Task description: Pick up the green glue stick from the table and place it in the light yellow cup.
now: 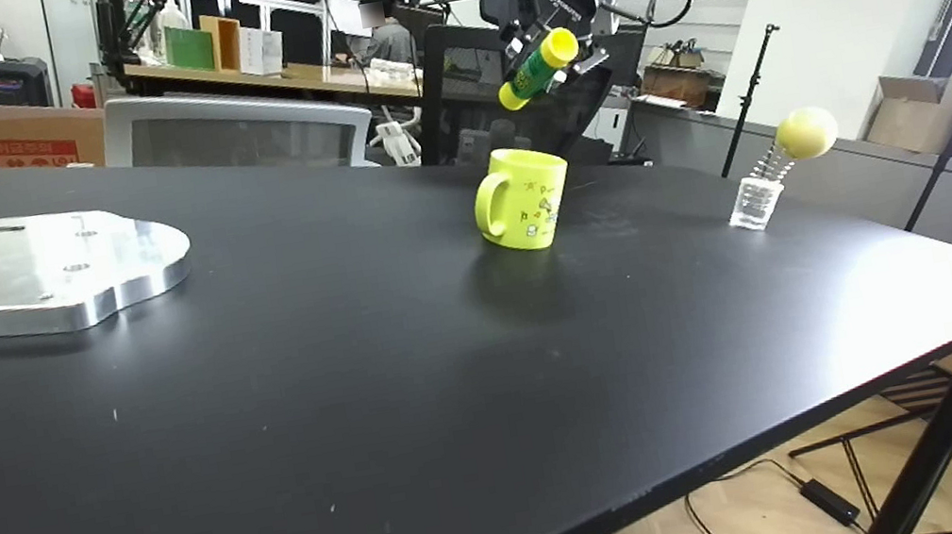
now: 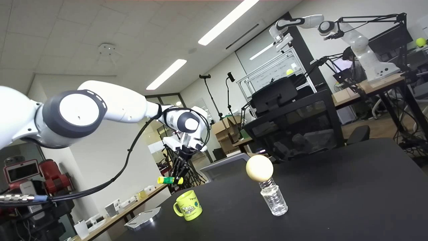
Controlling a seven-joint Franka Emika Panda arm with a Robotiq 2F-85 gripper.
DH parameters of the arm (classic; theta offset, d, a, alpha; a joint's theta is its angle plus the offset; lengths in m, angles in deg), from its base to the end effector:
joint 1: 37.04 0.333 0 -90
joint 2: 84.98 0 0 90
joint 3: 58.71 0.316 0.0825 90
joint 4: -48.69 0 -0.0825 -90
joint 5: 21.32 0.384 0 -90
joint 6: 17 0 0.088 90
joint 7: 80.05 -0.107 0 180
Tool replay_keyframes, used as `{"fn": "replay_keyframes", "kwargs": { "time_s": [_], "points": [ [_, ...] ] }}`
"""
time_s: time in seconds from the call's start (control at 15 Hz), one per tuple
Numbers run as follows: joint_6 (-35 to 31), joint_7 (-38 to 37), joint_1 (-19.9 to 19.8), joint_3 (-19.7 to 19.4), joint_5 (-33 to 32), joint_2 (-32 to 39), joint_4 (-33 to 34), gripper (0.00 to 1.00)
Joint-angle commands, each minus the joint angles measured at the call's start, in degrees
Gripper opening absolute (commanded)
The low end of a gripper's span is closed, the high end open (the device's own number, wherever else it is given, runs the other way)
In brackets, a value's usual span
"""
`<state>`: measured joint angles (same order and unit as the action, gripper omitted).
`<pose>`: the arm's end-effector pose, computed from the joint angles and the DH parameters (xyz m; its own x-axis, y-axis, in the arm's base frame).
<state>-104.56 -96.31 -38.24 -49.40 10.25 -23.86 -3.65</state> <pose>0.7357 0.1161 0.2300 0.8173 -0.0907 -0.5690 -0.4055 -0.7921 -0.4562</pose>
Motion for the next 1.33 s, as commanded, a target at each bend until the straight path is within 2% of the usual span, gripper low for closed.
{"fn": "replay_keyframes", "kwargs": {
  "time_s": [0.0,0.4,1.0,1.07,1.13,1.2,1.27],
  "points": [
    [5.5,-4.4,-1.1,2.1,3.5,6.7,7.8,0.09],
    [8.1,-6.6,-2.2,1.6,7.0,11.3,10.9,0.09],
    [10.5,-8.5,-4.2,1.3,8.6,14.3,13.7,0.09],
    [11.1,-8.4,-4.4,1.4,8.7,14.6,14.0,0.25],
    [11.5,-8.3,-4.5,1.4,8.7,14.8,14.2,0.20],
    [11.6,-8.2,-4.5,1.4,8.7,14.9,14.4,0.42],
    [11.9,-8.2,-4.5,1.4,8.7,15.1,14.7,0.60]
  ]
}}
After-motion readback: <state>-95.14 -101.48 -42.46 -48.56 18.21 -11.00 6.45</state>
